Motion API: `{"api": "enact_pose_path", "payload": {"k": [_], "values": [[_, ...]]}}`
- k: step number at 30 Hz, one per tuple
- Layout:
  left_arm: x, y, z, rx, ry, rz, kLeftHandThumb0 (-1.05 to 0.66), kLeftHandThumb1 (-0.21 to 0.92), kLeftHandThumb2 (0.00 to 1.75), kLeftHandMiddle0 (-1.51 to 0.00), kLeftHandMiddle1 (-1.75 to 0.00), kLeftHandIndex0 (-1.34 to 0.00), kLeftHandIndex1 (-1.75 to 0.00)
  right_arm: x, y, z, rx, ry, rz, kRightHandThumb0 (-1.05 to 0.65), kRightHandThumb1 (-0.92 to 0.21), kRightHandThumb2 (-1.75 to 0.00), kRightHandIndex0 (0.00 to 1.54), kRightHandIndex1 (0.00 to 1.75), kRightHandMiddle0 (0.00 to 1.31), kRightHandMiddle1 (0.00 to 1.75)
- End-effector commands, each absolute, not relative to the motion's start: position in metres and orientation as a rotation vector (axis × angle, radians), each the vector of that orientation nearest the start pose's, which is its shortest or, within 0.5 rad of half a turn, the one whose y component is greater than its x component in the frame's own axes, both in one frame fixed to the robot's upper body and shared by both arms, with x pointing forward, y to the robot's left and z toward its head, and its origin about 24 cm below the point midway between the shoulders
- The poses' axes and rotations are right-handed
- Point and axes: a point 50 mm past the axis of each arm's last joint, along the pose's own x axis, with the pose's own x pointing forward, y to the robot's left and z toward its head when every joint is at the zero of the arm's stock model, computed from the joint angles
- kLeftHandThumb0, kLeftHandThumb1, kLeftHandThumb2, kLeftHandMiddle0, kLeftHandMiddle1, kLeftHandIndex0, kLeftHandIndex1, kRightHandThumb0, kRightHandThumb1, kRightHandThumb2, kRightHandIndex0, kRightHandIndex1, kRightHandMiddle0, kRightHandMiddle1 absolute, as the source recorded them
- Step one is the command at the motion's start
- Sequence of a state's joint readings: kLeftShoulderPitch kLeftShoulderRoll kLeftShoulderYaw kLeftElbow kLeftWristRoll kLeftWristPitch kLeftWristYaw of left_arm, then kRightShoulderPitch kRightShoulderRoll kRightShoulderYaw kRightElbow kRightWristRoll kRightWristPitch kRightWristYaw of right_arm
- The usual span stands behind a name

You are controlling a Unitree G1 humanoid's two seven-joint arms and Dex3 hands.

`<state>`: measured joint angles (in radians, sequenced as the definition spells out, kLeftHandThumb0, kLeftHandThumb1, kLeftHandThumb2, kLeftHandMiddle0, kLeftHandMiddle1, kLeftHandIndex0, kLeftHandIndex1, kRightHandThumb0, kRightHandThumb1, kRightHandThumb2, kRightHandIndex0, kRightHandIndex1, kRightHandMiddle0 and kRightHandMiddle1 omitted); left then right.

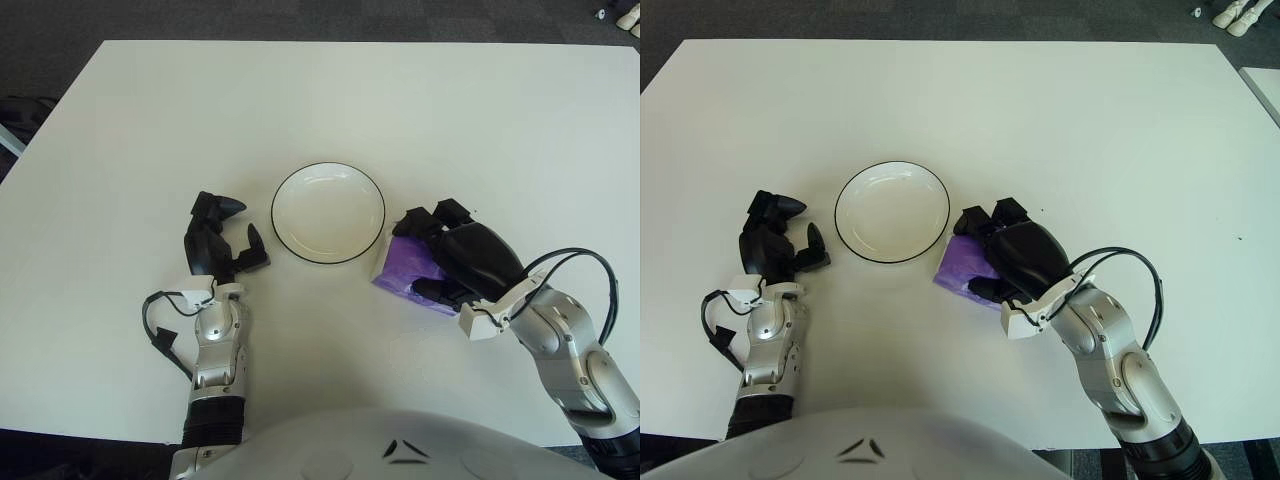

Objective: Put the tissue paper into the plate.

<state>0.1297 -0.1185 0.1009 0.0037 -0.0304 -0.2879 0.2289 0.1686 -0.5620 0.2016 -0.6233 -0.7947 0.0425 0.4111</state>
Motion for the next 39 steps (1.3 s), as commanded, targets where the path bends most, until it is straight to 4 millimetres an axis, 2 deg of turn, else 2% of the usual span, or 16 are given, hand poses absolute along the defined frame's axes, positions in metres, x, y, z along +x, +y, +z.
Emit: {"api": "enact_pose_path", "payload": {"k": [1,6,8,15,26,39], "values": [[0.207,0.172,0.012,-0.159,-0.016,0.429,-0.01,0.01,1.68,-0.84,-1.75,-0.63,-1.72,0.191,-0.158,0.091,-1.316,-0.015,0.598,-0.05,-0.23,-1.41,0.52,1.72,0.58,1.74],[0.208,0.173,0.012,-0.153,-0.02,0.425,-0.01,0.02,1.66,-0.82,-1.75,-0.61,-1.74,0.191,-0.159,0.092,-1.303,-0.008,0.589,-0.01,-0.15,-1.49,0.66,1.67,0.6,1.74],[0.208,0.174,0.012,-0.151,-0.025,0.417,-0.01,0.08,1.6,-0.78,-1.75,-0.56,-1.74,0.191,-0.159,0.093,-1.304,-0.018,0.584,-0.01,-0.13,-1.51,0.71,1.67,0.59,1.75],[0.207,0.175,0.012,-0.149,-0.024,0.418,-0.01,0.15,1.53,-0.73,-1.75,-0.51,-1.75,0.19,-0.159,0.095,-1.299,-0.056,0.566,0.0,-0.07,-1.59,0.8,1.69,0.58,1.75],[0.206,0.176,0.013,-0.159,-0.033,0.424,-0.01,-0.01,1.7,-0.86,-1.75,-0.63,-1.74,0.19,-0.163,0.097,-1.209,-0.051,0.487,0.0,0.0,-1.65,0.88,1.65,0.62,1.75],[0.205,0.178,0.012,-0.148,-0.021,0.43,-0.01,0.01,1.68,-0.84,-1.75,-0.61,-1.75,0.194,-0.166,0.111,-0.943,-0.175,0.248,0.0,0.0,-1.63,0.92,1.59,0.61,1.75]]}}
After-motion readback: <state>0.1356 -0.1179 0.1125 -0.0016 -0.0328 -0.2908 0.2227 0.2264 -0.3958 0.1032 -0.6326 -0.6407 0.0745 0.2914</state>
